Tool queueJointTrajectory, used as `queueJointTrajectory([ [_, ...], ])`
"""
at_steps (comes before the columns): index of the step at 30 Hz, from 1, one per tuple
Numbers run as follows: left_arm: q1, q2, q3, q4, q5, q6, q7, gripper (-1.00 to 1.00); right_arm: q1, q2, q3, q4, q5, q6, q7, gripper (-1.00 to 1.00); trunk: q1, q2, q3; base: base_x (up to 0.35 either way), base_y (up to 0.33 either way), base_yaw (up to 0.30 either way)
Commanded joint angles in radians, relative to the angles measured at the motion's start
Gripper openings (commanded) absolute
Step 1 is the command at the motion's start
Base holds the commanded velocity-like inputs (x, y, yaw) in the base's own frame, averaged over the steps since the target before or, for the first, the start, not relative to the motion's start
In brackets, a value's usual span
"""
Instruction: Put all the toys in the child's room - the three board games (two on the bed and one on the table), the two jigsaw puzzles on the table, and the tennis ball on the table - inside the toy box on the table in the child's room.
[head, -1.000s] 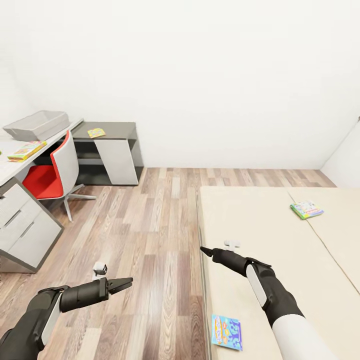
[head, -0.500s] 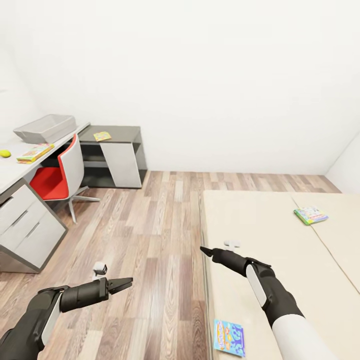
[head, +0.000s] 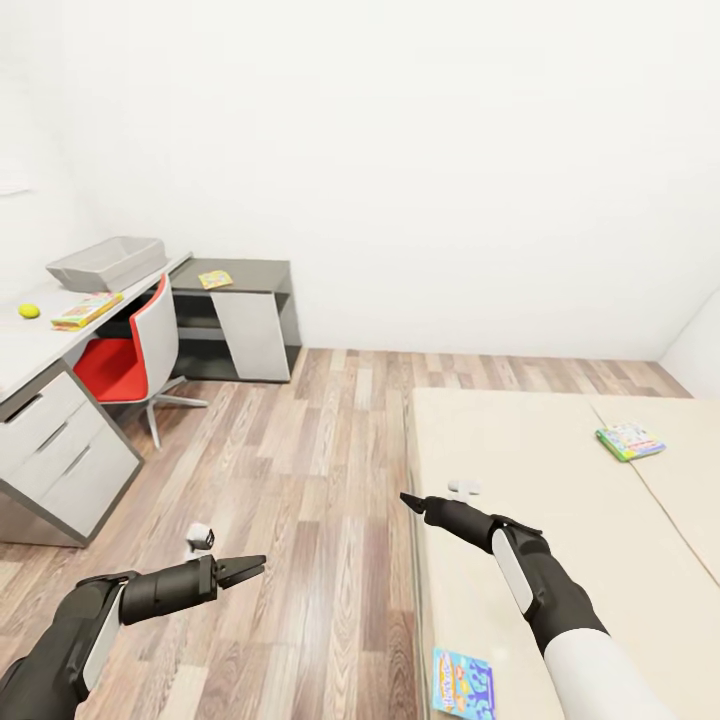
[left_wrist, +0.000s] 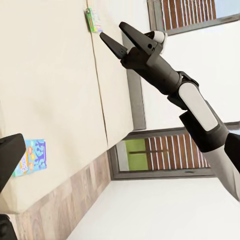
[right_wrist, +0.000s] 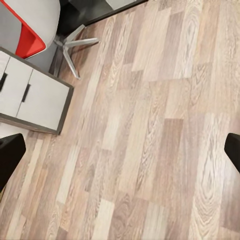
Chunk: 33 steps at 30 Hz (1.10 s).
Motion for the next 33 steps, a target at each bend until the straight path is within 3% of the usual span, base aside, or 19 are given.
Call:
queueJointTrajectory([
  [1, -0.001, 0.0, 0.0, 0.0, 0.001, 0.01, -0.003, 1.0, -0.001, 0.001, -0.004, -0.001, -0.006, 0.009, 0.003, 1.0, 0.001, -0.002, 0.0, 0.0, 0.0, 0.073],
  [14, -0.001, 0.0, 0.0, 0.0, 0.001, 0.01, -0.001, 1.0, -0.001, 0.001, -0.003, -0.001, -0.006, 0.011, 0.003, 1.0, 0.001, -0.002, 0.021, 0.0, 0.0, 0.067],
  [33, -0.001, 0.0, 0.001, 0.0, 0.001, 0.01, 0.002, 1.0, -0.001, 0.001, -0.004, -0.001, -0.007, 0.013, 0.003, 1.0, 0.001, -0.002, 0.041, 0.0, 0.0, -0.044],
])
